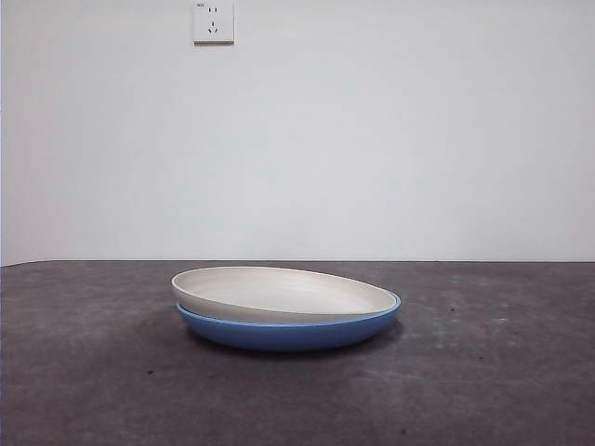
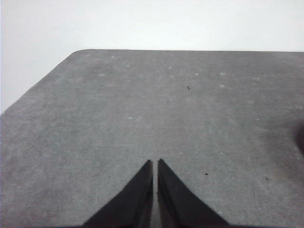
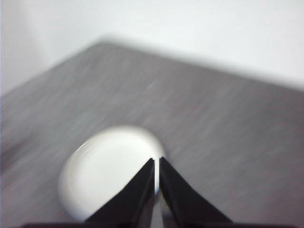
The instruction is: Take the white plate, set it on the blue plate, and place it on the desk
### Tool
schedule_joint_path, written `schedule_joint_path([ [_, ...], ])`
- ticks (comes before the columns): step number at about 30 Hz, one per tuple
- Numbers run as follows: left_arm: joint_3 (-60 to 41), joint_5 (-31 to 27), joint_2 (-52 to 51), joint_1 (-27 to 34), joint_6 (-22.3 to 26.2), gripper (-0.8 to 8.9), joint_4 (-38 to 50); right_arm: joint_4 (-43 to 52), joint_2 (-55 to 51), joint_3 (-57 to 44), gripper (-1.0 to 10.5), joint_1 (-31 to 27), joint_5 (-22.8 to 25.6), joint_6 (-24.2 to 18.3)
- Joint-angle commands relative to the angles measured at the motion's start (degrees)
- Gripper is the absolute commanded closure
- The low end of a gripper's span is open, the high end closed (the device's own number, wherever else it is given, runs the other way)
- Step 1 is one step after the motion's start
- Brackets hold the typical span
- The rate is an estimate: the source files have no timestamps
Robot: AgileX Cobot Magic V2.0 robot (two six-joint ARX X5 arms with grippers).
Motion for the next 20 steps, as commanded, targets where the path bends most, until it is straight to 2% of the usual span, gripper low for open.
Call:
schedule_joint_path([
  [1, -1.2, -0.1, -0.1, 0.1, -0.3, 7.98, -0.4, 5.4, -4.2, -4.8, 9.4, -4.5, 2.9, -0.8],
  [5, -1.2, -0.2, -0.1, 0.1, -0.3, 7.98, -0.4, 16.1, -12.8, -17.0, 9.4, -10.9, 5.6, -0.4],
  [11, -1.2, -0.2, -0.1, 0.1, -0.3, 7.97, -0.4, 31.3, -24.5, -34.6, 9.4, -15.6, 10.1, -0.4],
  [15, -1.2, -0.2, -0.1, 0.1, -0.3, 7.97, -0.4, 35.7, -30.8, -42.7, 9.4, -16.6, 13.0, -0.2],
  [20, -1.2, -0.2, -0.1, 0.1, -0.3, 7.98, -0.4, 36.2, -36.0, -49.0, 9.4, -16.5, 16.5, 1.4],
])
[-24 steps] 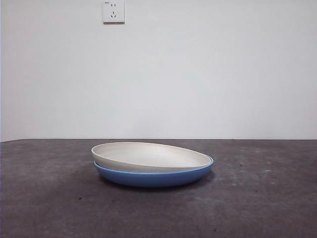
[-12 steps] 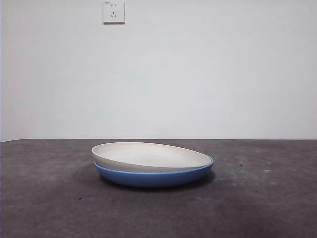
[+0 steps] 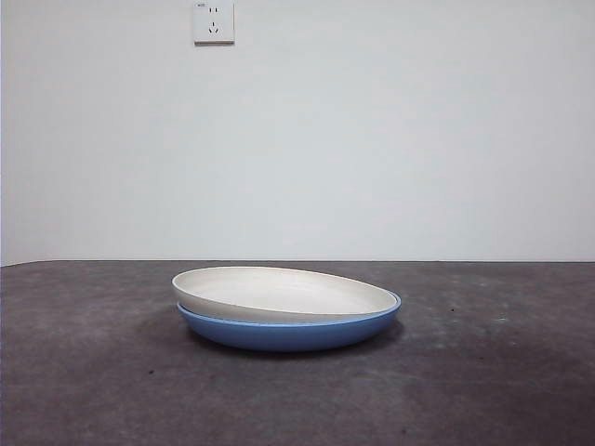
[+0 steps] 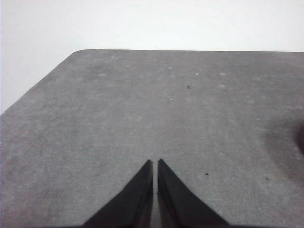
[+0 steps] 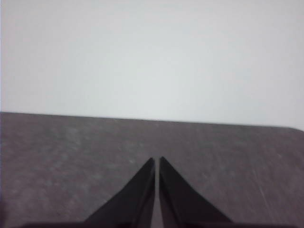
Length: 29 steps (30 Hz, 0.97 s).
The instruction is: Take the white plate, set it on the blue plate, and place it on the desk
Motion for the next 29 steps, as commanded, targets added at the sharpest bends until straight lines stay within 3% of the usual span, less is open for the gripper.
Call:
schedule_joint_path([
  [1, -1.2, -0.1, -0.1, 0.1, -0.3, 7.97, -0.4, 0.8, -1.8, -2.3, 9.4, 0.0, 1.5, 1.9],
  [6, -1.2, -0.1, -0.1, 0.1, -0.3, 7.97, -0.4, 0.8, -2.0, -6.3, 9.4, 0.0, 1.8, 4.5],
  [15, -1.2, -0.1, -0.1, 0.1, -0.3, 7.97, -0.4, -11.2, -2.0, -6.6, 9.4, -0.1, 1.7, 5.6],
  [18, -1.2, -0.1, -0.1, 0.1, -0.3, 7.98, -0.4, -10.6, -2.0, -6.6, 9.4, 0.0, 1.6, 7.2],
  [29, -1.2, -0.1, -0.1, 0.1, -0.3, 7.98, -0.4, -9.4, -2.0, -6.6, 9.4, 0.1, 1.6, 7.2],
])
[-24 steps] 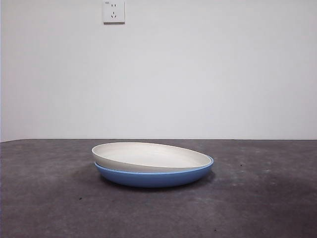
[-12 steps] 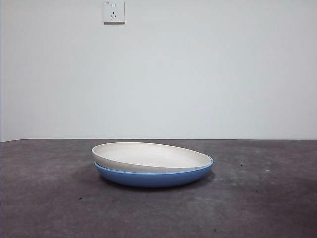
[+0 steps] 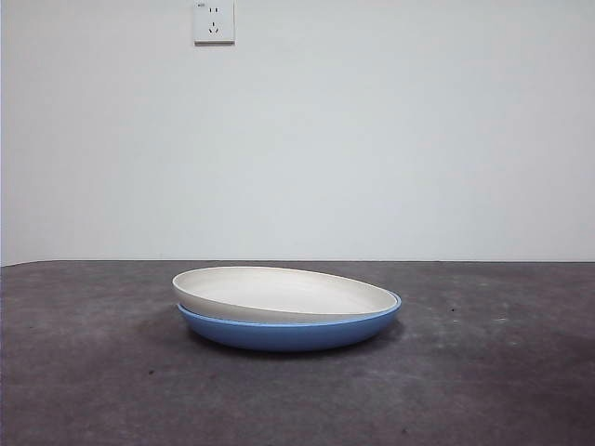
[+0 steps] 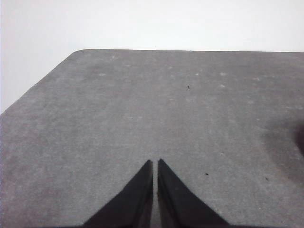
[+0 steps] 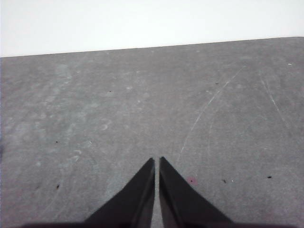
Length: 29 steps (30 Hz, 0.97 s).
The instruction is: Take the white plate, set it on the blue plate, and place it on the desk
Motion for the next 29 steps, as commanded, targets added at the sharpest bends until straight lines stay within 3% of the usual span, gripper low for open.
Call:
schedule_joint_path([
  [1, -1.2, -0.1, -0.1, 0.1, -0.1, 7.97, -0.4, 0.6, -0.1, -0.3, 9.4, 0.0, 0.0, 0.8],
  [29, -1.2, -0.1, -0.1, 0.1, -0.1, 7.98, -0.4, 0.6, -0.1, -0.3, 9.4, 0.0, 0.0, 0.7],
])
